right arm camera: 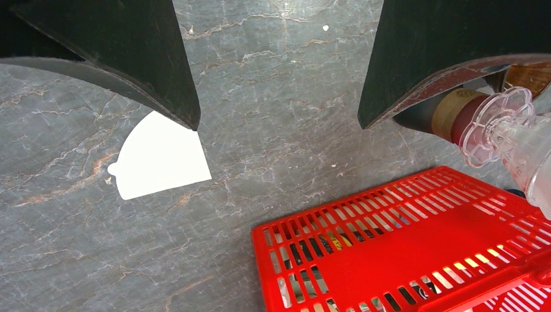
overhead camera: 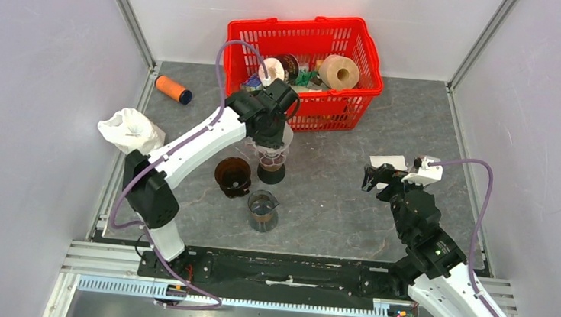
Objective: Place the coffee filter in the dripper
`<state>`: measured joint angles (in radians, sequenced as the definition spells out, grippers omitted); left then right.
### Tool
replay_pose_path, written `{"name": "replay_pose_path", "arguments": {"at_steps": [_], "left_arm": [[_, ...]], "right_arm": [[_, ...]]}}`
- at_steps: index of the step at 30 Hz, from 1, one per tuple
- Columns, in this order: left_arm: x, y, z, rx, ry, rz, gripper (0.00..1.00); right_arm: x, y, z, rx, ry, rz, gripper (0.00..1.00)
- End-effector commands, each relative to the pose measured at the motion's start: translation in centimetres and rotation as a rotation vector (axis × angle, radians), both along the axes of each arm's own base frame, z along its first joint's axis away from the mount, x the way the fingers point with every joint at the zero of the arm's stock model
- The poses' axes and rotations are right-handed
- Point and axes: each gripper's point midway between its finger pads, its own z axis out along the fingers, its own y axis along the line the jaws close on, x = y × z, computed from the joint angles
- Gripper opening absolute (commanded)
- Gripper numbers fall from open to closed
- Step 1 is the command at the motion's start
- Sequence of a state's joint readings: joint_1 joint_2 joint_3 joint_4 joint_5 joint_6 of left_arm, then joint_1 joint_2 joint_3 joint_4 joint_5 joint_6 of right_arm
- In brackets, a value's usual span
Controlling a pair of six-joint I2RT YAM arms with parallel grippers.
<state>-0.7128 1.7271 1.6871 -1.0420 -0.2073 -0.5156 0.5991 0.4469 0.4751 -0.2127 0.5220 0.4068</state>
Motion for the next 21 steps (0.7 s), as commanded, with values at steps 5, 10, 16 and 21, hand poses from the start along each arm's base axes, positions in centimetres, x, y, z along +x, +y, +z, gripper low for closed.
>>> {"name": "replay_pose_path", "arguments": {"at_steps": [5,10,16,21], "left_arm": [[0.2,0.5,5.1,-0.075,-0.125,0.008,0.29],[0.3,0.9,7.0,-0.095,-0.176,0.019,0.3],[0.4,1.8,12.0,-0.176,-0.328,0.041,0.54],[0.3,6.4,17.0,-0.195,-0.548,0.212,0.85]], "right_arm": [[0.1,-0.2,0.3,-0.005,-0.008,-0.012,0.99],[0.1,0.0,0.4,-0.001,-0.007,-0.002,0.99],[0.1,-0.2,0.5,-0.001,-0.011,-0.008,0.99],[0.0,-0.4,0.5,0.0,-0.014,-0.017,0.99]]}}
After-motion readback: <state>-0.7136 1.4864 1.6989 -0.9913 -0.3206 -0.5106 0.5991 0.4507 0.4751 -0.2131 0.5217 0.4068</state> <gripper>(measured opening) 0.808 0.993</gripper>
